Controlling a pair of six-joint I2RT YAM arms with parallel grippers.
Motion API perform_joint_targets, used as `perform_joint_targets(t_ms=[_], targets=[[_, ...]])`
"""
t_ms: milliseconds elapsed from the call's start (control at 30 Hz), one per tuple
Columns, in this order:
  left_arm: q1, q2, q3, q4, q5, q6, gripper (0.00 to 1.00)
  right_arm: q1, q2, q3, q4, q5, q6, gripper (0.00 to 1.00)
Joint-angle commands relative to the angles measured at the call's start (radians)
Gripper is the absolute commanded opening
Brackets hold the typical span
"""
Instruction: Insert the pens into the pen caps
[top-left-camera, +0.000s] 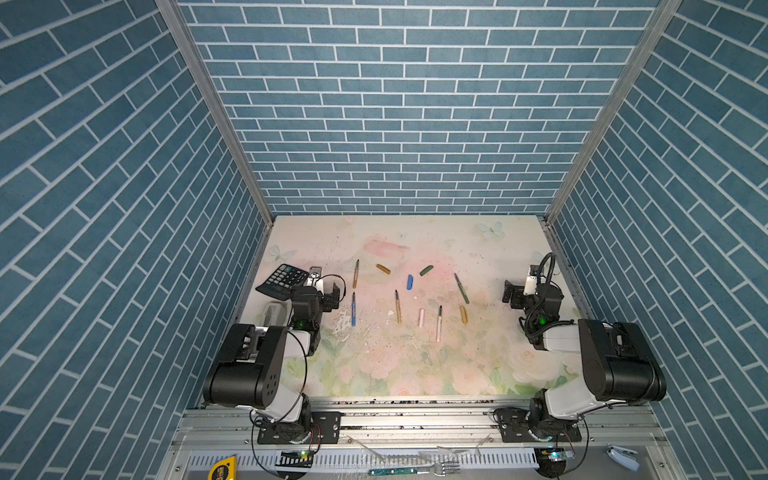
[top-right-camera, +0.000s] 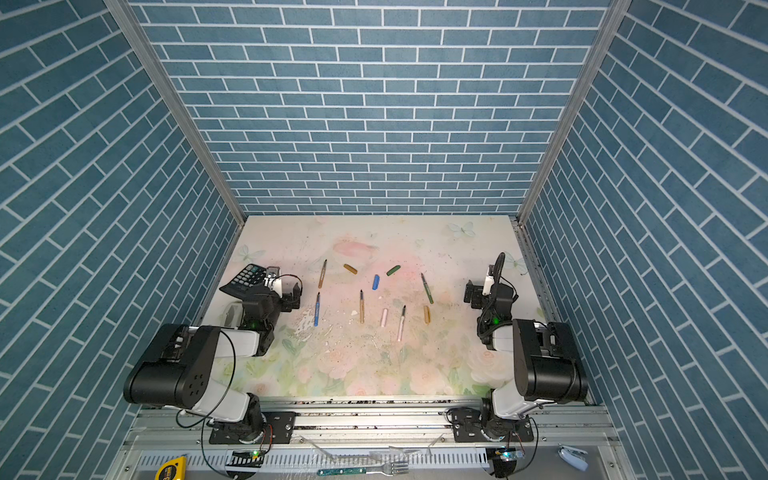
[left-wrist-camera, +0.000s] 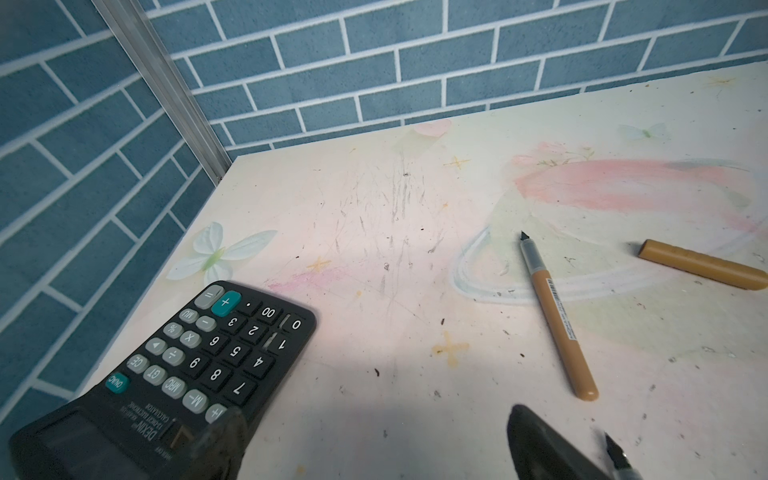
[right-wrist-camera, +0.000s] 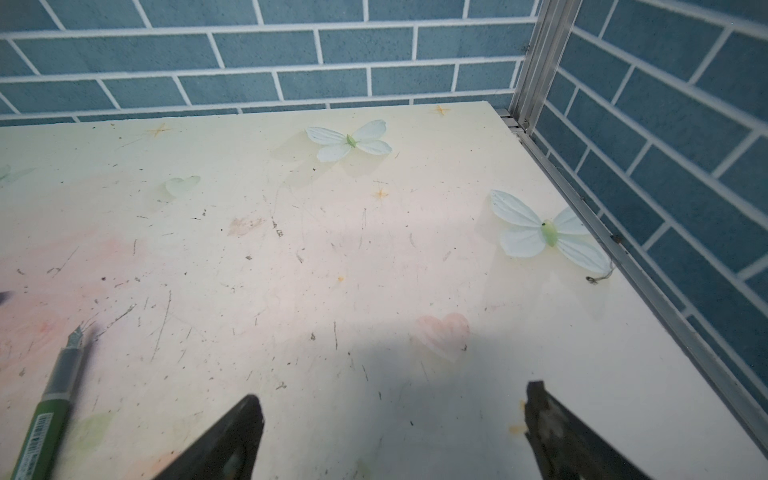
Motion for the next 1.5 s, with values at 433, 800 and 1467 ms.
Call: perform_joint_targets(t_ms=[433,800,1467], targets=[[0.022,0.011,0.042,-0.019,0.001,-0.024,1.0,-0.011,0.012,0.017,0.011,0.091,0.011,0.99],[0.002,-0.345,0.585,-0.865,0.119,-0.172,0.99,0.009,-0.121,0.659,-1.129,0.244,0.29,0.99],[-0.162,-0.299,0.79,-1.013,0.301,-0.766,1.0,0.159,-0.19,0.676,-1.453,0.081,0.475,0.41]])
